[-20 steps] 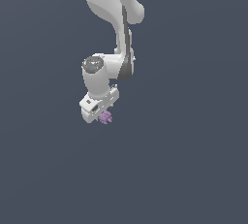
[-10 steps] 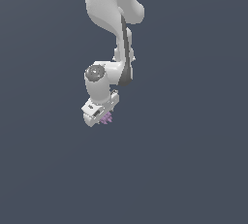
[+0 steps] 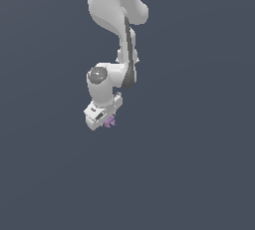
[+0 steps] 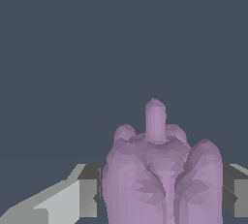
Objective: Pick up the object and move it to a goal position.
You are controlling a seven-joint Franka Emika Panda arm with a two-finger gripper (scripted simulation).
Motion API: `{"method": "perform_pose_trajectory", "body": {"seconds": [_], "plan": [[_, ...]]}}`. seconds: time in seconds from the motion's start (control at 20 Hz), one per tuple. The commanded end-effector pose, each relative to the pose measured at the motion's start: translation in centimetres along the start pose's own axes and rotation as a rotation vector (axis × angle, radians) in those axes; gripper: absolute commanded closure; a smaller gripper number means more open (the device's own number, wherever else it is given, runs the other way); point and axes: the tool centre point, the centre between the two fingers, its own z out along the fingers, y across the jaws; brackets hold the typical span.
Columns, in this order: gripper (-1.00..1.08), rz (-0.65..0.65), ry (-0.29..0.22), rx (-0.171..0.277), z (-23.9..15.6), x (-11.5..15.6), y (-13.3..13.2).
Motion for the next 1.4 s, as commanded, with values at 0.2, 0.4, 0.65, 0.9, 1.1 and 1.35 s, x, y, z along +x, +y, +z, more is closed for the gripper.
{"method": "perform_pose_trajectory", "body": {"seconds": [0.2,0.4,0.65,0.9,1.1,1.35], "plan": [[1.08,0.0,0.0,0.0,-0.4,0.3,-0.2],[1.08,0.0,0.0,0.0,-1.6,1.0,-1.0],[1.08,0.0,-0.001,0.0,-4.2,2.7,-2.6],[1.08,-0.001,-0.002,-0.001,-8.2,5.3,-5.0],[1.08,-0.001,-0.003,-0.001,-12.0,7.8,-7.3],[1.08,-0.001,-0.003,-0.001,-16.9,10.9,-10.2]]}}
